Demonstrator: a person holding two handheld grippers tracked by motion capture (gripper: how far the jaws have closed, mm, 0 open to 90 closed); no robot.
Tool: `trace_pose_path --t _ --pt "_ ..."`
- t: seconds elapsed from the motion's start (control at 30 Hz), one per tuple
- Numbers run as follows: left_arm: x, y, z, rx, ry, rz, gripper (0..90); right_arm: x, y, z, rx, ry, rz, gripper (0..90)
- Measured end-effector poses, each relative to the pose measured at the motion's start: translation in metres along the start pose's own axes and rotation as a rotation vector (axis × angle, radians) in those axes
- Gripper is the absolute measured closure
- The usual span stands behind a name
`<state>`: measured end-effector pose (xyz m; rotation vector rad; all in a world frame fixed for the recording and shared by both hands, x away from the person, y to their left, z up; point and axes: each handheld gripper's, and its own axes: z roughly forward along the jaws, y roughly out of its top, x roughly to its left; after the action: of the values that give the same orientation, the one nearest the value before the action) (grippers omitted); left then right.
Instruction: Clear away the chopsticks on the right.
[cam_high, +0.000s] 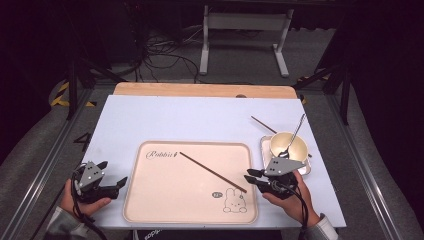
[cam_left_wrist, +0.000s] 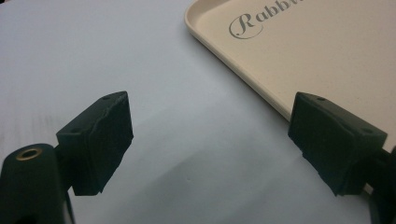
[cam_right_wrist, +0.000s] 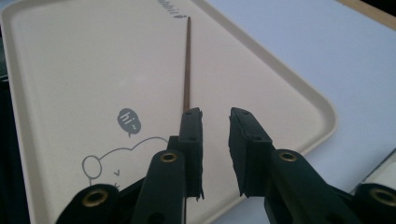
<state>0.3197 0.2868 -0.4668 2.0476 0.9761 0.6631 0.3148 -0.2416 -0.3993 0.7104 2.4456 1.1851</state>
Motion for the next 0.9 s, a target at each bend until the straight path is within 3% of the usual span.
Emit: trace_pose_path --t 0.23,0.57,0.8,0.9 --pt "0.000 0.000 0.001 0.004 0.001 0.001 14.7 -0.013 0.004 -0.024 -0.069 -0.062 0.019 75.4" --pt "0.001 0.000 0.002 0.010 0.001 0.002 14.7 -0.041 0.002 -0.069 -0.176 -0.199 0.073 75.5" --pt "0.000 0.000 0.002 0.012 0.001 0.002 14.7 -0.058 -0.008 -0.090 -0.198 -0.311 0.101 75.4" --pt "0.000 0.000 0.002 0.013 0.002 0.002 14.7 -0.066 -0.014 -0.095 -0.205 -0.333 0.130 75.4"
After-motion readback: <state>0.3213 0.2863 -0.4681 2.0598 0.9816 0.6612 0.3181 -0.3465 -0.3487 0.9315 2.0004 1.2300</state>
